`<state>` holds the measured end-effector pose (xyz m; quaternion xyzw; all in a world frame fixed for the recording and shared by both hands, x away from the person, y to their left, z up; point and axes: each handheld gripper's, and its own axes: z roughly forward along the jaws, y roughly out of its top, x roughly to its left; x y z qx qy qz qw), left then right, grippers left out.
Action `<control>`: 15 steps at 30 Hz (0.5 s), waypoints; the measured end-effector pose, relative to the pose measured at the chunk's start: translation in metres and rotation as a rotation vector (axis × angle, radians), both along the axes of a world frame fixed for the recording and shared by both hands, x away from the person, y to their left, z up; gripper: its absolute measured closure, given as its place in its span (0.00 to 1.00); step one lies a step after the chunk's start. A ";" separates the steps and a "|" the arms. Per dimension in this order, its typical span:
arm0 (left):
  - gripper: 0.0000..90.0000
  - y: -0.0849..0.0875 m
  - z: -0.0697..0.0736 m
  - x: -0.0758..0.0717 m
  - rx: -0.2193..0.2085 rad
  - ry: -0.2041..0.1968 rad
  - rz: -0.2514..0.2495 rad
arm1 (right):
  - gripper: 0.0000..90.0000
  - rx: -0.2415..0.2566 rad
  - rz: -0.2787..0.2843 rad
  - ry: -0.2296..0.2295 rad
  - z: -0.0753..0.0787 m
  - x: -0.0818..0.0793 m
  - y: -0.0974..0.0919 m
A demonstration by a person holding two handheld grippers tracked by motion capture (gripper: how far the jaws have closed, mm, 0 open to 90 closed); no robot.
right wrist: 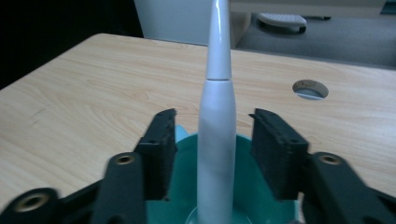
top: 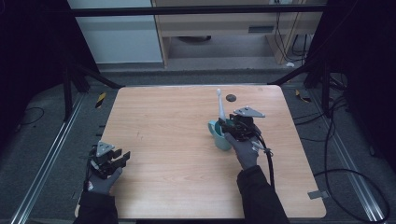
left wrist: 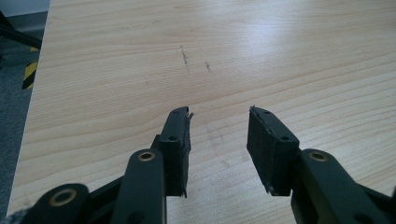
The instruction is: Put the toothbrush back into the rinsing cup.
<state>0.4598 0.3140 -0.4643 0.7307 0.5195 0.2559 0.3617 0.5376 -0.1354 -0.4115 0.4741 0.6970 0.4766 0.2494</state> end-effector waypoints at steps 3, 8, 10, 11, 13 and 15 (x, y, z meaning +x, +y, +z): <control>0.64 0.000 0.000 0.000 -0.002 0.002 -0.002 | 0.34 -0.006 0.042 -0.015 0.007 -0.015 -0.007; 0.63 0.000 -0.001 0.000 -0.005 0.009 -0.003 | 0.24 0.008 0.082 -0.023 0.005 -0.046 -0.030; 0.62 0.000 -0.002 0.000 -0.005 0.013 -0.006 | 0.22 0.011 0.088 -0.006 0.001 -0.054 -0.038; 0.61 -0.001 -0.003 0.000 -0.006 0.016 -0.006 | 0.21 -0.005 0.090 0.011 -0.006 -0.063 -0.048; 0.60 -0.001 -0.003 0.001 -0.005 0.021 -0.014 | 0.20 -0.021 0.090 0.021 -0.010 -0.066 -0.052; 0.59 -0.001 -0.004 0.001 -0.002 0.024 -0.021 | 0.19 -0.049 0.076 0.050 -0.023 -0.074 -0.066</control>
